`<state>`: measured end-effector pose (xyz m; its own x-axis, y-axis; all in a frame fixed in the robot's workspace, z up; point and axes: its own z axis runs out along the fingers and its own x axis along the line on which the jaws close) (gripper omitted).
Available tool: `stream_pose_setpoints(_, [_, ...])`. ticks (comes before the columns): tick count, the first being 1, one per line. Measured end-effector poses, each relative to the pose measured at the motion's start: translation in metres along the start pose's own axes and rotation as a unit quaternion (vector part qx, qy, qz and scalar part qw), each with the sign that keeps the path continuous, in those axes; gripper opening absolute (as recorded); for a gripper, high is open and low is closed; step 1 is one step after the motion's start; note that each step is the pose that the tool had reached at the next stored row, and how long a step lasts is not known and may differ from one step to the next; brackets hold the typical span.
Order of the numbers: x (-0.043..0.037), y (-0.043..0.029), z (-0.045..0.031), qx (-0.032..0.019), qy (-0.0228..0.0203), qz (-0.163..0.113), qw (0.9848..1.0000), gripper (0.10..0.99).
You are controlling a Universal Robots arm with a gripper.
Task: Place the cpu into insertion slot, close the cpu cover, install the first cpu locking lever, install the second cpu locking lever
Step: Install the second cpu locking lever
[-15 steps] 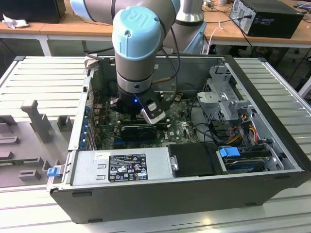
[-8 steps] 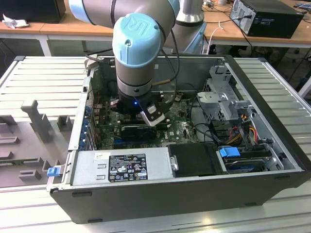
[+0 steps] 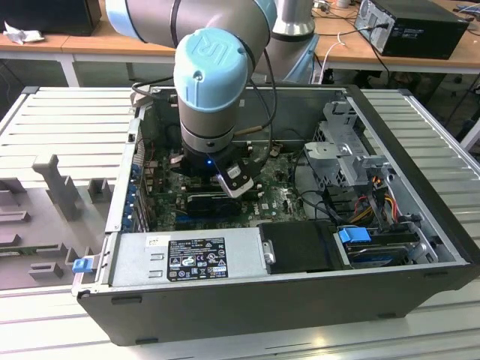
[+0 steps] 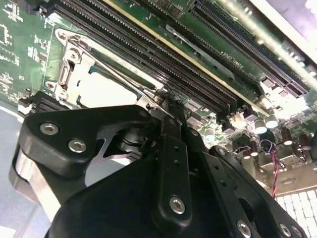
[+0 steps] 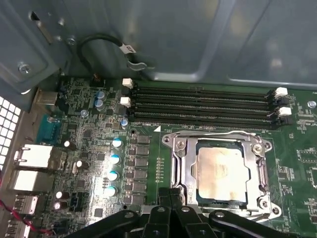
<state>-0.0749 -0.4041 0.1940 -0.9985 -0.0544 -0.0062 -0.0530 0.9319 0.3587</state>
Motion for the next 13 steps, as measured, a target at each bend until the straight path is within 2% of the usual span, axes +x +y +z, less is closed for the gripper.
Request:
stream_pose_setpoints(4, [0.0006,0.007,-0.0181,-0.0002,0.0,0.0,1.0,0.106])
stream_pose_setpoints(7, [0.0005,0.0168,-0.0417,-0.0002,0.0001,0.0,1.0,0.106])
stream_pose_setpoints(8, [0.0,0.018,-0.0451,-0.0003,0.001,0.0,1.0,0.106])
stream_pose_setpoints(9, [-0.0045,0.0179,-0.0451,-0.0007,0.0053,0.002,1.0,0.106])
stream_pose_setpoints(13, [-0.0221,0.017,-0.0454,-0.0021,0.0164,0.006,0.9998,0.106])
